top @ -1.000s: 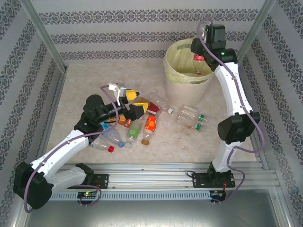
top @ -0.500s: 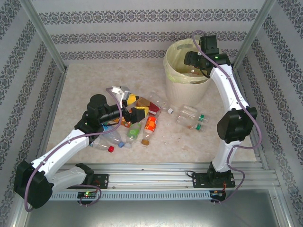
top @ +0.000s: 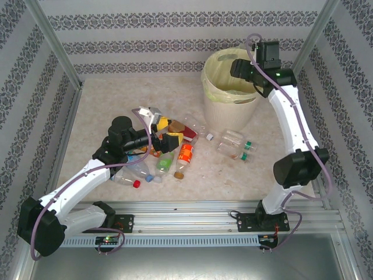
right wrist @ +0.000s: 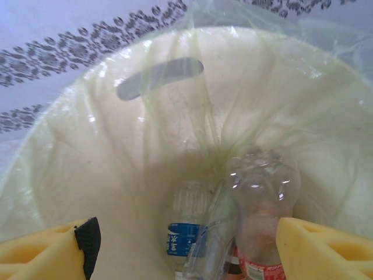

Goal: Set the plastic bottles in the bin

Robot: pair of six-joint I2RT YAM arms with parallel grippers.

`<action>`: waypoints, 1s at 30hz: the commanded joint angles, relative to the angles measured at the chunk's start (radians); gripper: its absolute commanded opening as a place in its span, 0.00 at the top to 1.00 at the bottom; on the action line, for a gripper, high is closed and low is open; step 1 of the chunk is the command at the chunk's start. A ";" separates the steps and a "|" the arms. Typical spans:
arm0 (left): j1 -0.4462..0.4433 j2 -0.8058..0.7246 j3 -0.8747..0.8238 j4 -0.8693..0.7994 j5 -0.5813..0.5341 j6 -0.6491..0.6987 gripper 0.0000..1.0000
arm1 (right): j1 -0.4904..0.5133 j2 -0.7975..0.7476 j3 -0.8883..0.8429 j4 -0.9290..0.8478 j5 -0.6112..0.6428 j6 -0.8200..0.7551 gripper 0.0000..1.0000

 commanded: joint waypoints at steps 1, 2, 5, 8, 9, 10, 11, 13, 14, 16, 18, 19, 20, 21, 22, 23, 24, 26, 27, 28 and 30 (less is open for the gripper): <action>0.008 0.005 0.022 0.005 0.031 0.009 0.00 | -0.010 -0.077 -0.046 -0.004 -0.035 -0.039 0.20; 0.007 0.006 0.022 0.004 0.037 0.009 0.00 | -0.009 -0.098 -0.063 -0.002 -0.036 -0.044 0.20; 0.007 0.017 0.031 -0.002 0.058 0.005 0.00 | -0.005 -0.181 -0.133 0.001 -0.041 -0.057 0.19; 0.006 0.034 0.040 -0.003 0.095 -0.006 0.00 | 0.006 -0.268 -0.217 -0.001 -0.038 -0.065 0.19; 0.008 0.040 0.043 0.000 0.108 -0.011 0.00 | 0.010 -0.304 -0.255 -0.001 -0.034 -0.066 0.19; 0.007 0.046 0.044 0.007 0.119 -0.018 0.00 | 0.013 -0.337 -0.290 -0.003 -0.031 -0.064 0.18; 0.007 0.050 0.044 0.014 0.126 -0.025 0.00 | 0.020 -0.366 -0.316 -0.006 -0.027 -0.064 0.19; 0.007 0.059 0.045 0.018 0.137 -0.034 0.00 | 0.036 -0.440 -0.399 -0.015 -0.015 -0.057 0.19; 0.007 0.063 0.047 0.017 0.142 -0.036 0.00 | 0.045 -0.481 -0.442 -0.021 -0.011 -0.048 0.19; 0.007 0.072 0.050 0.015 0.148 -0.043 0.00 | 0.062 -0.555 -0.527 -0.026 -0.014 -0.022 0.19; 0.006 0.086 0.049 0.025 0.152 -0.058 0.00 | 0.075 -0.620 -0.601 -0.039 -0.027 0.007 0.19; 0.005 0.095 0.050 0.032 0.159 -0.069 0.00 | 0.082 -0.652 -0.640 -0.046 -0.026 0.026 0.19; 0.006 0.104 0.051 0.037 0.166 -0.078 0.00 | 0.086 -0.676 -0.675 -0.048 -0.031 0.035 0.19; 0.005 0.114 0.054 0.042 0.175 -0.089 0.00 | 0.091 -0.699 -0.710 -0.050 -0.040 0.040 0.19; 0.003 0.121 0.057 0.044 0.183 -0.098 0.00 | 0.094 -0.718 -0.746 -0.051 -0.051 0.044 0.18; 0.004 0.128 0.060 0.042 0.188 -0.104 0.00 | 0.096 -0.729 -0.769 -0.053 -0.064 0.044 0.18; 0.003 0.131 0.063 0.040 0.192 -0.107 0.00 | 0.102 -0.734 -0.796 -0.059 -0.078 0.043 0.17; 0.004 0.136 0.071 0.026 0.197 -0.106 0.00 | 0.130 -0.739 -0.840 -0.067 -0.068 0.051 0.17; 0.004 0.138 0.077 0.013 0.202 -0.101 0.00 | 0.155 -0.740 -0.862 -0.065 -0.044 0.055 0.16; 0.004 0.139 0.083 -0.001 0.204 -0.095 0.00 | 0.180 -0.741 -0.886 -0.059 -0.016 0.059 0.16; 0.003 0.144 0.100 -0.046 0.215 -0.070 0.00 | 0.220 -0.738 -0.924 -0.045 0.016 0.065 0.15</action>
